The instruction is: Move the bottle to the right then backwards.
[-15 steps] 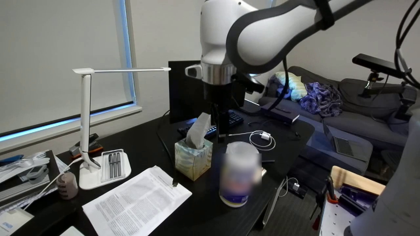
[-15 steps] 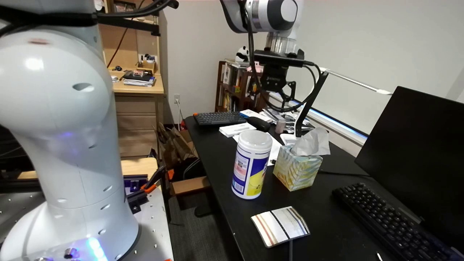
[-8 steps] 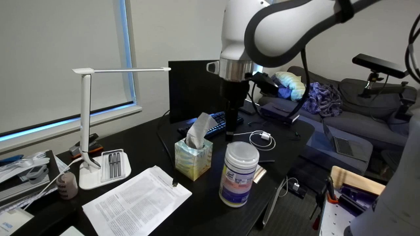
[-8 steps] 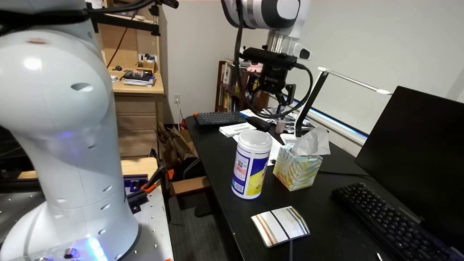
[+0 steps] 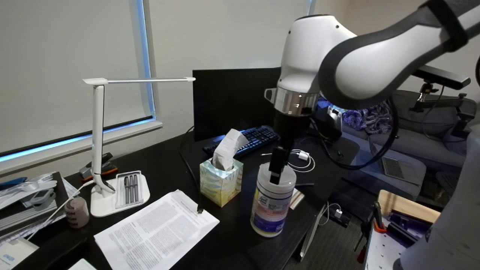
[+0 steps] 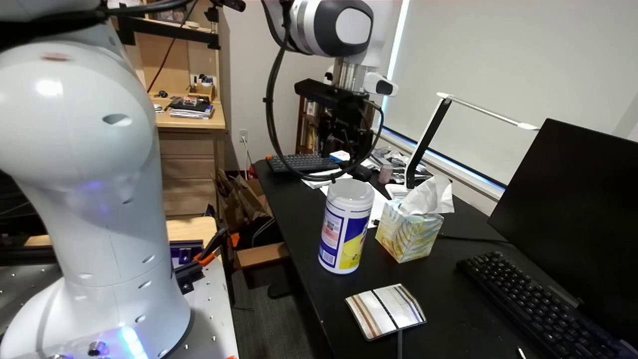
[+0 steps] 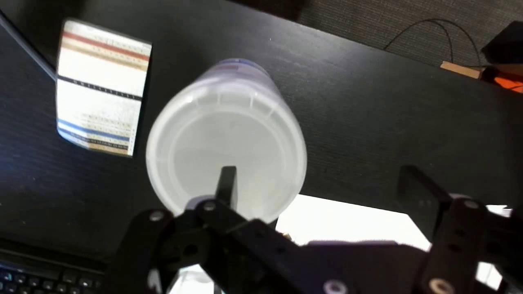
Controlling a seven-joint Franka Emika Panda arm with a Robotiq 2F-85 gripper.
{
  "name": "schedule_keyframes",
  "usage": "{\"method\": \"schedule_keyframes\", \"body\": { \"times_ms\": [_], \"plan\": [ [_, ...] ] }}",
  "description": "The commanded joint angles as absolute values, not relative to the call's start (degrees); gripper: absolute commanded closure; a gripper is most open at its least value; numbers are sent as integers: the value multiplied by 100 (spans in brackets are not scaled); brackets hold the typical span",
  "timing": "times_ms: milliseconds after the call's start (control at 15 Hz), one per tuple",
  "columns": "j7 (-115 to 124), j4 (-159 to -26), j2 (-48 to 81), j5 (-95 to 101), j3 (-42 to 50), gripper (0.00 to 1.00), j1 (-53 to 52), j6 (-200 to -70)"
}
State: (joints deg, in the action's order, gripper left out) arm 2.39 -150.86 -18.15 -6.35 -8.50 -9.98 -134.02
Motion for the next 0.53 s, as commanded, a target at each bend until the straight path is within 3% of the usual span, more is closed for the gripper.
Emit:
{"method": "schedule_keyframes", "body": {
  "times_ms": [0,200,467],
  "plan": [
    [1081,-15931,-2708,-712,-1040,0,-993,-13522],
    [1476,-16380,-3075,-756,-1089,0,-989,-13465],
    [1321,-16040,-2477,-824,-938,0,-976,-13792]
  ]
}}
